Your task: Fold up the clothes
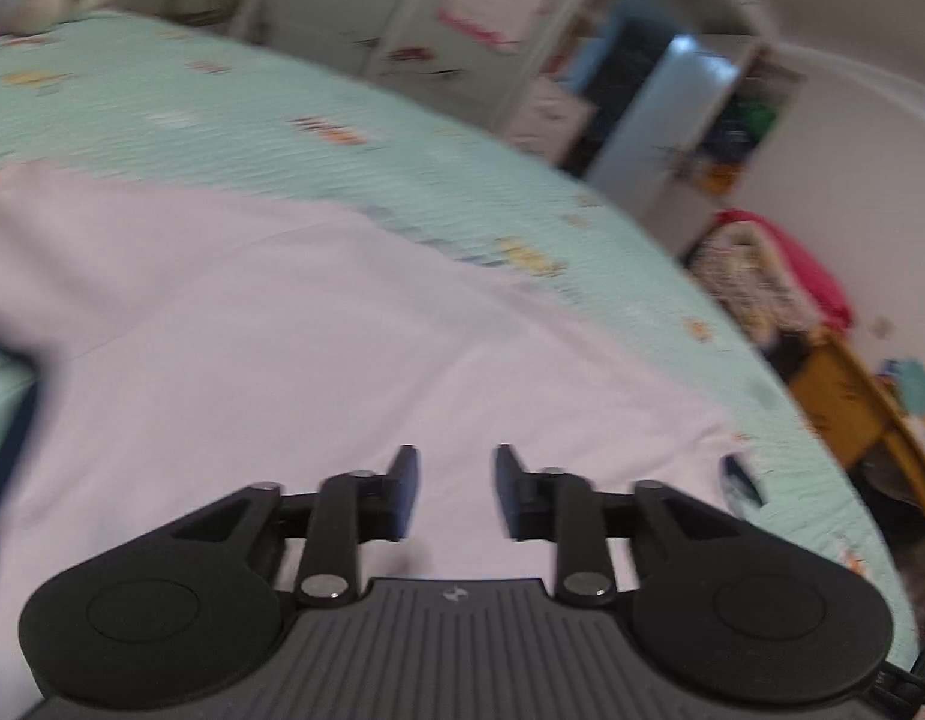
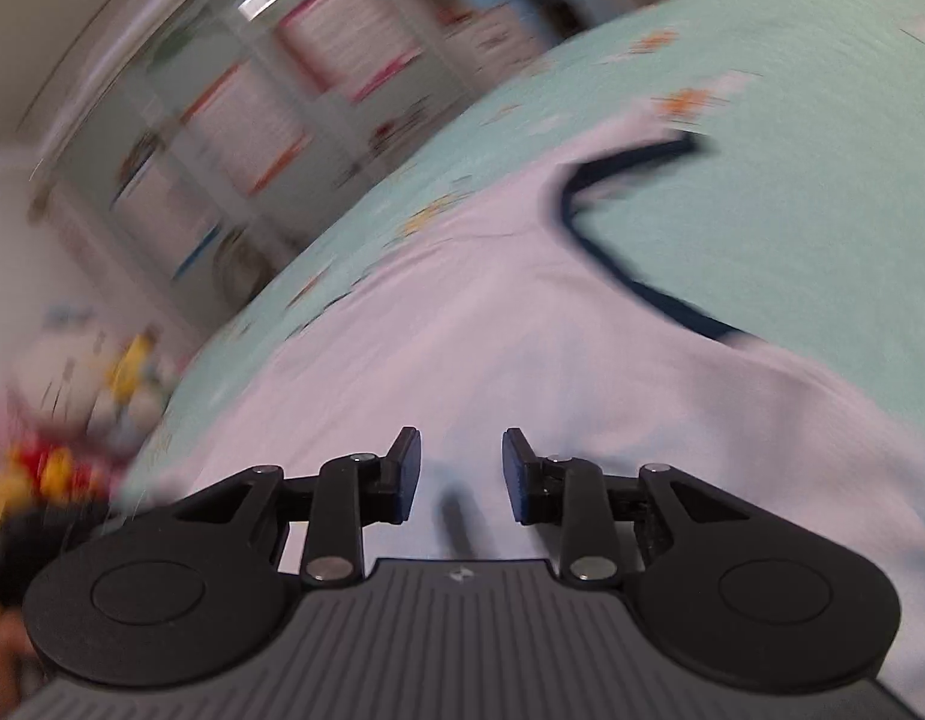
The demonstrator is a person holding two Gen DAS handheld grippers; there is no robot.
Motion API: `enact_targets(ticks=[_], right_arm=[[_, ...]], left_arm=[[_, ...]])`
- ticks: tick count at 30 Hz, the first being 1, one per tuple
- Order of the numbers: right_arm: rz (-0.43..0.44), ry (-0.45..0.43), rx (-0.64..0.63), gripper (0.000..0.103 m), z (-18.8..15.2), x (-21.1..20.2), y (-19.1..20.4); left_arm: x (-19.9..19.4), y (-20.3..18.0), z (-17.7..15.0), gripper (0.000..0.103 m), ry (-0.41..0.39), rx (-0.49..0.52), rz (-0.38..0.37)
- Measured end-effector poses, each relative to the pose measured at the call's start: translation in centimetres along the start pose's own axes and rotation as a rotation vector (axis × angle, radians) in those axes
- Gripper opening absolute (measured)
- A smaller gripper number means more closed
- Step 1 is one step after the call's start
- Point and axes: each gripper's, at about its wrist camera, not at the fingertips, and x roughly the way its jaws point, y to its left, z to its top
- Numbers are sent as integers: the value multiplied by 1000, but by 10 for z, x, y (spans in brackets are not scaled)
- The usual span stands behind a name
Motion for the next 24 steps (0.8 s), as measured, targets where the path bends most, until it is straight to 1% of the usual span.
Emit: enact_targets(ticks=[2, 4, 7, 8, 10, 11, 13, 14, 15, 17, 18, 19, 20, 21, 23, 24], right_arm=[[52, 26, -17, 31, 22, 19, 12], [68, 45, -14, 31, 46, 50, 18], [34, 30, -57, 31, 74, 108, 23], [21, 42, -32, 31, 75, 123, 22], [-5, 84, 51, 30, 71, 152, 17], [-19, 105, 93, 30, 69, 166, 15], [41, 164, 50, 30, 47, 170, 34], [91, 205, -5, 30, 34, 168, 51], [164, 260, -63, 30, 19, 166, 68], [304, 401, -157, 30, -8, 163, 95], [337, 421, -190, 30, -12, 160, 100], [356, 419, -217, 30, -13, 157, 103], [375, 417, -245, 30, -14, 153, 106], [380, 392, -225, 30, -5, 151, 100], [350, 301, -111, 30, 25, 149, 74], [332, 254, -51, 30, 40, 147, 60]], left_arm=[[27, -2, 8, 34, 4, 12, 30], [46, 13, 17, 34, 20, 16, 79], [47, 46, 25, 35, 51, -35, 124], [46, 55, 28, 35, 50, -53, 136], [39, 71, 32, 36, 43, -65, 149], [34, 76, 34, 34, 40, -54, 171], [25, 83, 36, 34, 17, -28, 218], [21, 86, 36, 34, 6, -25, 232], [17, 88, 37, 34, -1, -29, 237], [11, 90, 37, 33, -13, -42, 241], [8, 90, 38, 34, -19, -48, 243], [5, 91, 38, 35, -26, -55, 245], [1, 86, 37, 36, -34, -41, 235], [-3, 78, 35, 38, -43, -11, 203], [-5, 57, 29, 43, -38, 69, 100], [-3, 47, 25, 51, -25, 112, 53]])
